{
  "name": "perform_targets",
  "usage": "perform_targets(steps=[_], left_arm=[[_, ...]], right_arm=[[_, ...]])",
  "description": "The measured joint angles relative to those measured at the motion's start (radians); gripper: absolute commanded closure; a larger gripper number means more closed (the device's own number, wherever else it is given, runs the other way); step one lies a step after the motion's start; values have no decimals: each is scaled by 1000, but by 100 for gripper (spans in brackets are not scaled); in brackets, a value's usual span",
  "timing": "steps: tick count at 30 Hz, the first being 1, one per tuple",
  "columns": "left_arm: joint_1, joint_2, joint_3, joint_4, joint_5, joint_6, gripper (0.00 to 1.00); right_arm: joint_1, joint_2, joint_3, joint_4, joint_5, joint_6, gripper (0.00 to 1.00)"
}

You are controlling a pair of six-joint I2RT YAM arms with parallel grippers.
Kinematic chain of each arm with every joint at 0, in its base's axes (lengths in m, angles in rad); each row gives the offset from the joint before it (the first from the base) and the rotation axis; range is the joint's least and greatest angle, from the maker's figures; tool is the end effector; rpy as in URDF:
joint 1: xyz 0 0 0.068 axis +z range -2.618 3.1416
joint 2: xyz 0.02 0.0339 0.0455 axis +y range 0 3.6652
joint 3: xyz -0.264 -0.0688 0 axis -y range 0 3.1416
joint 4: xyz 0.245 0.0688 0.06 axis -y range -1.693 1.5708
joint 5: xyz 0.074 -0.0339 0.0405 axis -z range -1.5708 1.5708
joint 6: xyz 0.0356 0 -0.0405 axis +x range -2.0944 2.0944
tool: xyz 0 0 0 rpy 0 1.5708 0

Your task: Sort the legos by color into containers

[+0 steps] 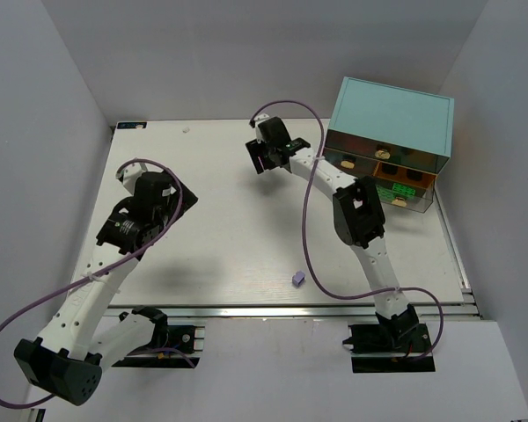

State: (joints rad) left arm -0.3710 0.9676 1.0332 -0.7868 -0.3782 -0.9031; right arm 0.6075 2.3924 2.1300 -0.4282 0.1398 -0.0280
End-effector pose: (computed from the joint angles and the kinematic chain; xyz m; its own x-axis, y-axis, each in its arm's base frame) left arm 0.1830 -0.0571 0.3361 -0.4427 -0.6108 -0.6565 -0.4346 0.7865 -0.4388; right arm 0.4542 0.3097 0.2181 -0.5095 -0.3879 -0.7681 -0.4915 0.8639 -0.1103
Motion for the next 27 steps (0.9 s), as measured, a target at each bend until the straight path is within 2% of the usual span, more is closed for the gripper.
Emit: perform_targets(steps=[5, 10, 16, 22, 23, 25, 26, 27], left_arm=[[0, 3, 0, -26, 0, -8, 2], [0, 3, 0, -44, -2, -20, 2], [0, 5, 2, -55, -3, -27, 2], [0, 13, 15, -64, -9, -33, 2], [0, 14, 15, -67, -12, -35, 2], [0, 18, 15, -75, -22, -41, 2], [0, 21, 15, -78, -29, -43, 2], [0, 25, 15, -81, -34, -45, 2]], right_arm=[[-1, 97, 52, 96, 112, 52, 30], [-7, 156, 54, 134, 147, 73, 32], [-18, 192, 89, 185, 149, 85, 41], [-28, 210, 106, 202, 117, 117, 70], [-30, 210, 106, 201, 112, 123, 79], [-34, 210, 104, 203, 97, 123, 88], [-37, 208, 101, 206, 83, 119, 93], [-40, 200, 90, 215, 60, 108, 93]])
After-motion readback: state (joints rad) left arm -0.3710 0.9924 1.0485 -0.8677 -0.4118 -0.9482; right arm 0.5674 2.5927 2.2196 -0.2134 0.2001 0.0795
